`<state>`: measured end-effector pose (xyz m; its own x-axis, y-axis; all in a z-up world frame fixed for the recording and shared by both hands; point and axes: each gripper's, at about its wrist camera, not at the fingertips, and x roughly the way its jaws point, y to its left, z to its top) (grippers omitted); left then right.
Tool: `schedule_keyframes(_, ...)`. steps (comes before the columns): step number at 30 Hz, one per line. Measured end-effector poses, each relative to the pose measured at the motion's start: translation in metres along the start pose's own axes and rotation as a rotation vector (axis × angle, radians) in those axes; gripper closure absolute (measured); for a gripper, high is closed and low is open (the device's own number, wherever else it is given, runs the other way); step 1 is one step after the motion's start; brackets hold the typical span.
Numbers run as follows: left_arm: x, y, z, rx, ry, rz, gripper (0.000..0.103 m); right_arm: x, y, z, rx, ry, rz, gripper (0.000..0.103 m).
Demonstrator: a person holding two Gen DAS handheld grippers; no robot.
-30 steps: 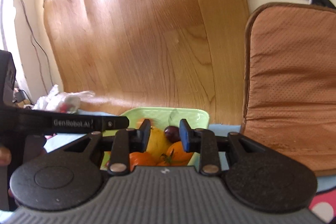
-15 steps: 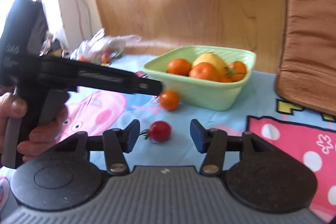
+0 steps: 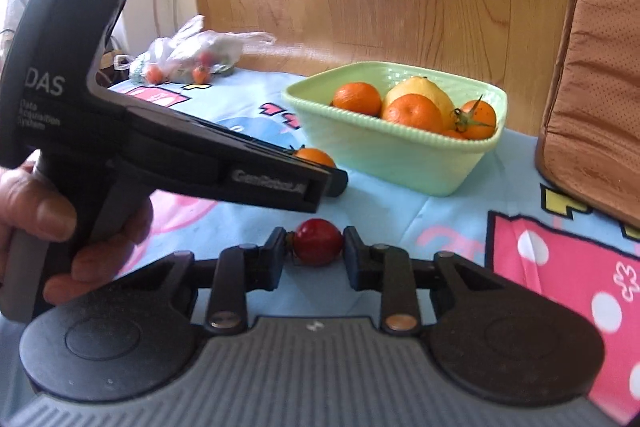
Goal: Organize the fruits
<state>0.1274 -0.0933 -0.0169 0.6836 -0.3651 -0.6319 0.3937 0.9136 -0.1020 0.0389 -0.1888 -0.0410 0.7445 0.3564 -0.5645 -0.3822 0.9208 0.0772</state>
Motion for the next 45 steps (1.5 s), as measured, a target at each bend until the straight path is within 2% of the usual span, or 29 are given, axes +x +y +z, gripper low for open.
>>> schedule_keyframes(4,-0.040,-0.005,-0.023,0.009,-0.027,-0.037,0.069,-0.030,0.016,-0.021,-0.037,-0.018,0.014,0.070)
schedule_keyframes(9,-0.081,-0.010,-0.066,-0.004,-0.020,-0.085,0.069,-0.068,0.036,-0.050,-0.047,-0.036,0.015,0.070)
schedule_keyframes(14,-0.111,-0.021,-0.103,-0.014,-0.016,-0.114,0.069,-0.097,0.045,-0.071,-0.003,-0.050,-0.010,0.070)
schedule_keyframes(18,-0.126,-0.031,-0.121,-0.005,-0.025,-0.120,0.069,-0.109,0.051,-0.084,0.011,-0.048,-0.043,0.070)
schedule_keyframes(25,-0.133,-0.042,-0.130,0.023,-0.040,-0.082,0.066,-0.111,0.059,-0.092,0.016,-0.051,-0.068,0.068)
schedule_keyframes(27,-0.135,-0.044,-0.131,0.032,-0.045,-0.057,0.060,-0.113,0.059,-0.094,0.022,-0.055,-0.069,0.066)
schedule_keyframes(29,-0.138,-0.044,-0.131,0.039,-0.055,-0.029,0.055,-0.115,0.059,-0.096,0.025,-0.060,-0.070,0.053)
schedule_keyframes(37,-0.142,-0.052,-0.133,0.084,-0.078,0.007,0.053,-0.117,0.062,-0.101,0.024,-0.073,-0.077,0.053)
schedule_keyframes(45,-0.135,-0.050,-0.127,0.087,-0.080,0.021,0.053,-0.117,0.062,-0.102,0.026,-0.076,-0.078,0.053)
